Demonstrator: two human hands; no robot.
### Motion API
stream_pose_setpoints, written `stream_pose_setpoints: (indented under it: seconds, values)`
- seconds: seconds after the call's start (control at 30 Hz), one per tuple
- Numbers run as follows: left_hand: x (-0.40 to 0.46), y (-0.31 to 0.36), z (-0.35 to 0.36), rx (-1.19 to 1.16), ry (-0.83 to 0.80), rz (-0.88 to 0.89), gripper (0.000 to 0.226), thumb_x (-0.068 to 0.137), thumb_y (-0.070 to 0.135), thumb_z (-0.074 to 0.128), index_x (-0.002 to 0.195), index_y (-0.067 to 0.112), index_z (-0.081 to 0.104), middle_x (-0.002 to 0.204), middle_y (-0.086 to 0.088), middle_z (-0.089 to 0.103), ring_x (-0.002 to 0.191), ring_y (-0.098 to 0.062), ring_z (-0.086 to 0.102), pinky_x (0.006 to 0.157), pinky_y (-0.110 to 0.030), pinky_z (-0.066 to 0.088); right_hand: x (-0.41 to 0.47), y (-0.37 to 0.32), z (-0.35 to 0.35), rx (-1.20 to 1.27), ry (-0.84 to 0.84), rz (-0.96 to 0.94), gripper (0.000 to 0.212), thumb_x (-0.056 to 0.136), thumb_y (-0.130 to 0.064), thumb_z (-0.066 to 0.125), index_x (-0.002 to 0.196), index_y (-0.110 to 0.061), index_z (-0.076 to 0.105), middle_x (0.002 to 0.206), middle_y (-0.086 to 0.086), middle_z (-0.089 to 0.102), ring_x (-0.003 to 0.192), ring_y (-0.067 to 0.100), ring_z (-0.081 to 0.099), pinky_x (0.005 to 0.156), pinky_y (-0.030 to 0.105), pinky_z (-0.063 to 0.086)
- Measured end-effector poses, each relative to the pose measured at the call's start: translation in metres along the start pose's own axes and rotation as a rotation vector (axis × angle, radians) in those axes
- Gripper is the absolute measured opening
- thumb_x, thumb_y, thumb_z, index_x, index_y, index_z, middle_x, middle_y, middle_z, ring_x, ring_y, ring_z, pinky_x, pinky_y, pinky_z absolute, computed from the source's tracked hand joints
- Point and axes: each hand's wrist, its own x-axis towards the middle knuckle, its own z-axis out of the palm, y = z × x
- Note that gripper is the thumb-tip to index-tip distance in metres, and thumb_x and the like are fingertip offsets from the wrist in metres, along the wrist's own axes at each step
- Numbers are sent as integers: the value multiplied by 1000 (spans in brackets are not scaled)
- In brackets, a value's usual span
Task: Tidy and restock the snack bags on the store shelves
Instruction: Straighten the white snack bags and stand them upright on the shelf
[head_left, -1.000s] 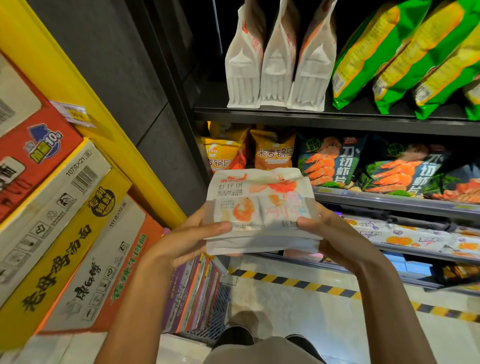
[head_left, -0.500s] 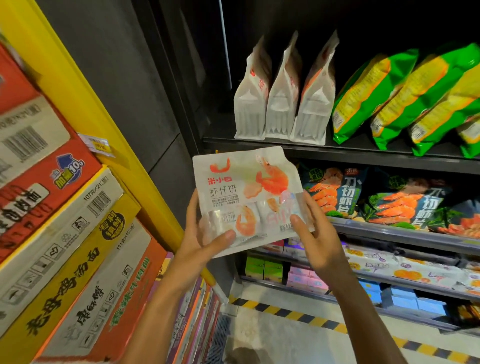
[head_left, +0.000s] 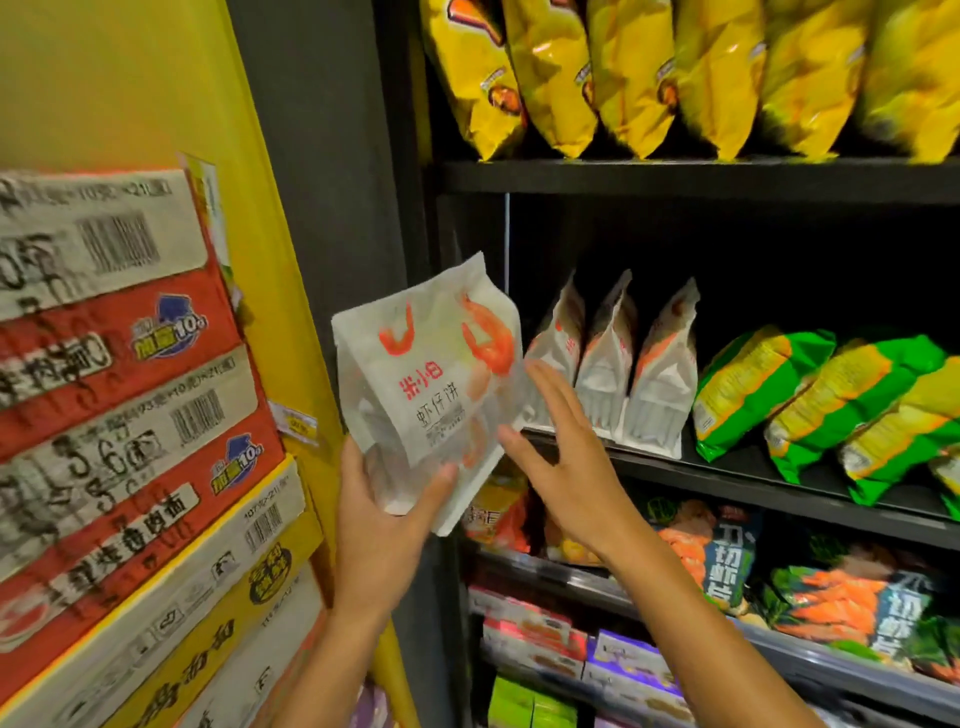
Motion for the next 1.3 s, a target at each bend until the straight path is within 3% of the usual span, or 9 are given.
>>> stream_pose_setpoints:
  seconds: [0.2,0.33,0.5,0.73,0.87,1.0,1.1,1.2,1.3]
  values:
    - [19,-20,25,40,56,130,86,76,29,89,147,28,41,143,6,56,134,-10,55,102,-28,54,24,-19,18,157,-79,-76,125,74,-60,82,163,-41,-3,166,-34,-7,153,-9,7,126,36,26]
    - [34,-32,41,154,65,210,94,80,12,87,146,47,30,148,4,37,139,-5,44,98,-7,46,47,-9,22,44,-83,-52,141,65,-69,86,160,-43,-15,166,-32,-16,157,-1,-1,127,48,25]
    - [61,-60,53,291,-39,356,97,80,1,83,157,20,27,154,4,24,148,-25,31,110,-45,50,75,6,18,116,16,-67,106,81,-39,84,161,-41,13,163,-18,26,150,6,32,114,45,47]
    - [76,-84,61,451,-201,311,102,89,11,74,162,37,6,152,7,24,144,-6,25,115,-21,35,86,40,27,-69,206,-56,76,92,-31,76,156,-32,33,148,-15,43,135,3,45,106,40,53]
    - [66,-107,60,524,-261,288,102,93,12,70,162,33,-1,165,3,16,148,4,12,116,-6,17,79,54,32,-242,203,-70,70,95,-19,71,154,-30,36,143,-12,43,121,5,52,97,32,56]
    - [52,-116,58,545,-176,300,108,87,0,73,163,36,4,166,1,11,147,10,9,110,0,18,72,63,34,-251,151,-88,62,96,-24,72,150,-33,42,132,-18,42,109,1,54,89,34,59]
    - [48,-112,61,545,-162,446,96,88,0,72,161,39,22,167,1,10,153,-15,17,119,-26,30,69,59,21,-262,185,-148,55,99,-40,67,149,-33,45,134,-17,43,111,1,55,90,22,55]
    - [51,-106,70,640,-176,501,86,87,2,71,158,36,36,170,-3,2,157,-23,6,122,-38,20,79,58,1,-300,348,-163,53,100,-28,62,150,-33,45,147,-7,39,123,-1,44,93,6,41]
    - [53,-102,78,697,-145,446,87,87,8,73,160,33,33,171,-9,-5,158,-28,0,122,-42,19,94,63,-4,-452,280,-90,65,100,-32,60,158,-37,32,170,-1,10,153,16,21,110,26,41]
